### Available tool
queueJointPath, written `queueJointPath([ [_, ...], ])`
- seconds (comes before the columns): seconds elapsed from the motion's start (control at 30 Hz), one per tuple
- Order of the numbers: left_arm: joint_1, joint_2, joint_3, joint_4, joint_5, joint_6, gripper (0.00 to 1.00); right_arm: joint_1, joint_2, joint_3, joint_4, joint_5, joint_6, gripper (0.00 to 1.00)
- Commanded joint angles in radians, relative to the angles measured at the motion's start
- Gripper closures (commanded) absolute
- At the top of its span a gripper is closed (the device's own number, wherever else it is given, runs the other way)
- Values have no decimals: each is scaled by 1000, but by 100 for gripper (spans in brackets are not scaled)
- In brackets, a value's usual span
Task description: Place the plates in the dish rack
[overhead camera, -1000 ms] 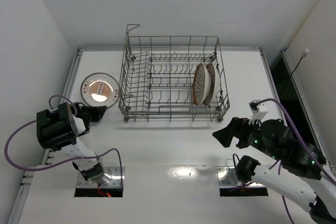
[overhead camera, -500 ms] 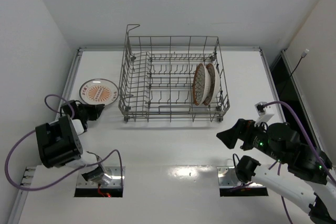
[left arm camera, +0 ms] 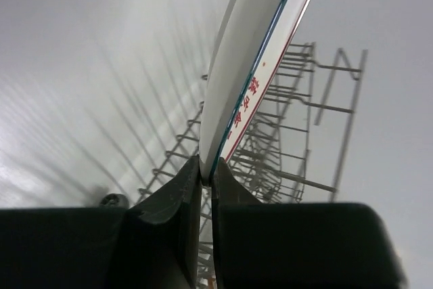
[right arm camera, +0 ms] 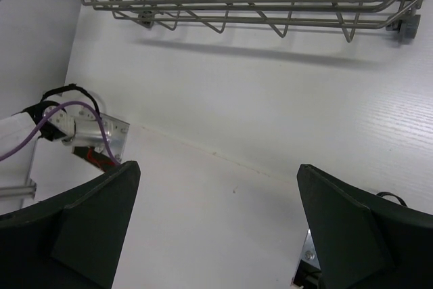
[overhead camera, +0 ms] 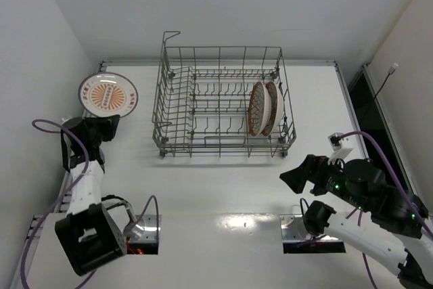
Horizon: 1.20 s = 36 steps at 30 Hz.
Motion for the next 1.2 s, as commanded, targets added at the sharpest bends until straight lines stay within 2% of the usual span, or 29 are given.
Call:
queueJointPath([
  [0.0,-20,-113,101,-23,-24,1,100,-6,-10,9,5,-4,15,0],
  [0.2,-80,-188,235,-50,-35,22,100,-6,-10,-11,55,-32,15,0],
  [0.4,-180,-231,290,37,43,8,100,-6,-10,-32,124,-32,15,0],
  [0.5,-223,-242,290,56,100,-16,100,-6,-1,-2,164,-6,15,0],
  [0.67,-356,-262,310,-13,138,-16,100,3,73,72,273,81,-26,0],
  [0.8,-489,-262,301,-36,128,-16,100,3,261,201,293,147,-167,0],
  [0.83,-544,-262,301,-37,127,-16,100,3,363,257,293,147,-188,0],
  [0.97,-670,-241,310,-55,103,17,100,-9,574,359,351,63,-232,0],
  [1.17,-793,-161,341,-64,144,68,100,-107,722,427,479,-101,-273,0],
])
